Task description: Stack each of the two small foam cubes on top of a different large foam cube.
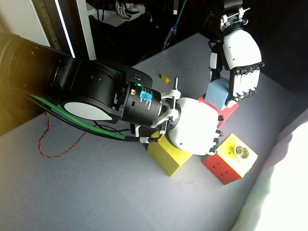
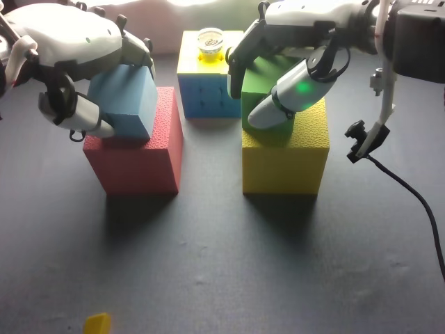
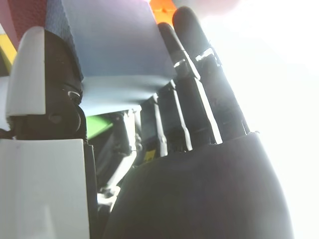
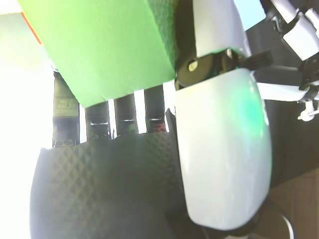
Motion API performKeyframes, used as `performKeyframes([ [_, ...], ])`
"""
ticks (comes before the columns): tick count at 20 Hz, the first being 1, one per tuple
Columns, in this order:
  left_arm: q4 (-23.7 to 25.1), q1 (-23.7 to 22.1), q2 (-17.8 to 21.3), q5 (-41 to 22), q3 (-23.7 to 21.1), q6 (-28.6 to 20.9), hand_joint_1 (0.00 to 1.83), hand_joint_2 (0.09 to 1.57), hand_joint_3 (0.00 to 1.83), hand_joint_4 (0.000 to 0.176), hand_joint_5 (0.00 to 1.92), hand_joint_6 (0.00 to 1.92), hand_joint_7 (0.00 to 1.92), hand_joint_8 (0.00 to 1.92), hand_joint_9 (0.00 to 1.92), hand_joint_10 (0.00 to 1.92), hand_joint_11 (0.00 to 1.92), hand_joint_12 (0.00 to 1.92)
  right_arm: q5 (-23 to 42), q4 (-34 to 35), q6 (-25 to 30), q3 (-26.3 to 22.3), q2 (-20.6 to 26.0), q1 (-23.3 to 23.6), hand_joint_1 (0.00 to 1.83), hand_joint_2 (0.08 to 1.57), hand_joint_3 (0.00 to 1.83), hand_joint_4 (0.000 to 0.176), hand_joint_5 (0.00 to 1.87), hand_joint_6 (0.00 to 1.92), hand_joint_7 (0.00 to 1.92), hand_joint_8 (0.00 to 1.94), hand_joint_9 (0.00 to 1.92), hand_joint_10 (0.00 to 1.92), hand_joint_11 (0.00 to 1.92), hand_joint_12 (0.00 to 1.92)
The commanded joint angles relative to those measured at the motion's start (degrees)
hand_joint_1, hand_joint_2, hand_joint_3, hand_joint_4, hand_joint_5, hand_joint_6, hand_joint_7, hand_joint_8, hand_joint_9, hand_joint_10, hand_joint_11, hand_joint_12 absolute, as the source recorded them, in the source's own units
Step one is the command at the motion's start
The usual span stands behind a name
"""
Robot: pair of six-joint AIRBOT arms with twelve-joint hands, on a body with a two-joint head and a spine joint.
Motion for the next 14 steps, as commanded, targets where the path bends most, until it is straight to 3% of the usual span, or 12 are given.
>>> performKeyframes([
  [1, 0.8, -0.4, 0.1, -1.3, 0.2, -0.1, 1.23, 1.17, 0.0, 0.0, 1.02, 0.75, 0.75, 1.49, 0.78, 0.72, 0.58, 1.02, 3.8, -0.1, -0.1, 0.5, 0.6, -0.3, 1.36, 1.16, 0.0, 0.0, 0.87, 0.94, 0.92, 1.22, 0.79, 1.45, 0.41, 1.67],
  [3, 0.8, -0.4, 0.1, -1.3, 0.2, -0.1, 1.22, 1.19, 0.0, 0.0, 0.98, 0.84, 0.73, 1.5, 0.75, 0.7, 0.55, 1.01, 4.1, -0.1, -0.1, 0.7, 0.6, -0.3, 1.36, 1.17, 0.0, 0.0, 0.86, 0.95, 0.91, 1.22, 0.78, 1.46, 0.43, 1.66],
  [4, 0.8, -0.4, 0.1, -1.3, 0.2, -0.1, 1.22, 1.19, 0.0, 0.0, 0.96, 0.87, 0.74, 1.51, 0.76, 0.68, 0.55, 1.0, 4.3, -0.1, -0.1, 0.7, 0.6, -0.3, 1.25, 1.17, 0.0, 0.0, 0.85, 1.01, 0.92, 1.28, 0.75, 1.24, 0.41, 1.64],
  [5, 0.8, -0.4, 0.1, -1.3, 0.2, -0.1, 1.2, 1.2, 0.0, 0.0, 0.87, 1.0, 0.76, 1.49, 0.75, 0.65, 0.53, 0.98, 4.6, -0.1, -0.1, 0.7, 0.7, -0.3, 1.33, 1.17, 0.0, 0.0, 0.83, 1.0, 0.91, 1.23, 0.77, 1.44, 0.4, 1.65],
  [8, 0.8, -0.5, 0.1, -1.3, 0.2, -0.1, 1.15, 1.26, 0.0, 0.0, 0.71, 1.24, 0.72, 1.55, 0.72, 0.4, 0.44, 0.94, 5.1, -0.1, -0.1, 0.7, 0.7, -0.3, 1.34, 1.22, 0.0, 0.0, 0.69, 1.21, 0.84, 1.26, 0.73, 1.53, 0.4, 1.64],
  [9, 0.8, -0.6, 0.1, -1.3, 0.2, -0.1, 1.16, 1.25, 0.0, 0.0, 0.68, 1.3, 0.78, 1.44, 0.76, 0.29, 0.47, 0.82, 5.2, -0.1, -0.1, 0.7, 0.8, -0.2, 1.2, 1.23, 0.0, 0.0, 0.69, 1.31, 0.84, 1.3, 0.7, 1.15, 0.39, 1.61],
  [10, 0.8, -0.6, 0.1, -1.3, 0.2, -0.1, 1.05, 1.24, 0.0, 0.0, 0.61, 0.53, 0.68, 0.61, 0.75, 0.18, 0.44, 0.73, 5.4, -0.1, -0.1, 0.7, 0.8, -0.2, 1.14, 1.26, 0.0, 0.0, 0.64, 1.43, 0.79, 1.35, 0.65, 0.95, 0.31, 1.61],
  [11, 0.8, -0.6, 0.1, -1.3, 0.1, -0.1, 1.0, 1.24, 0.0, 0.0, 0.67, 0.18, 0.75, 0.22, 0.77, 0.09, 0.46, 0.61, 5.4, -0.1, -0.1, 0.7, 0.9, -0.1, 1.08, 1.27, 0.0, 0.0, 0.67, 1.42, 0.69, 0.81, 0.63, 0.84, 0.27, 1.59],
  [12, 0.8, -0.6, 0.1, -1.3, 0.1, -0.1, 0.98, 1.23, 0.0, 0.0, 0.71, 0.05, 0.79, 0.06, 0.78, 0.04, 0.49, 0.5, 5.5, -0.1, -0.1, 0.7, 0.9, 0.0, 1.05, 1.27, 0.0, 0.0, 0.69, 1.41, 0.73, 0.47, 0.64, 0.7, 0.26, 1.54],
  [13, 0.8, -0.6, 0.1, -1.3, 0.1, -0.1, 0.97, 1.23, 0.0, 0.0, 0.69, 0.01, 0.76, 0.01, 0.74, 0.01, 0.51, 0.36, 5.5, -0.1, -0.1, 0.7, 0.9, 0.1, 0.97, 1.22, 0.0, 0.0, 0.57, 0.77, 0.76, 0.24, 0.64, 0.55, 0.23, 1.5],
  [14, 0.8, -0.6, 0.1, -1.3, 0.1, -0.1, 0.95, 1.24, 0.0, 0.0, 0.67, 0.0, 0.74, 0.0, 0.71, 0.0, 0.53, 0.25, 5.6, -0.1, -0.1, 0.7, 1.0, 0.2, 0.94, 1.2, 0.0, 0.0, 0.61, 0.43, 0.77, 0.12, 0.64, 0.45, 0.22, 1.47],
])
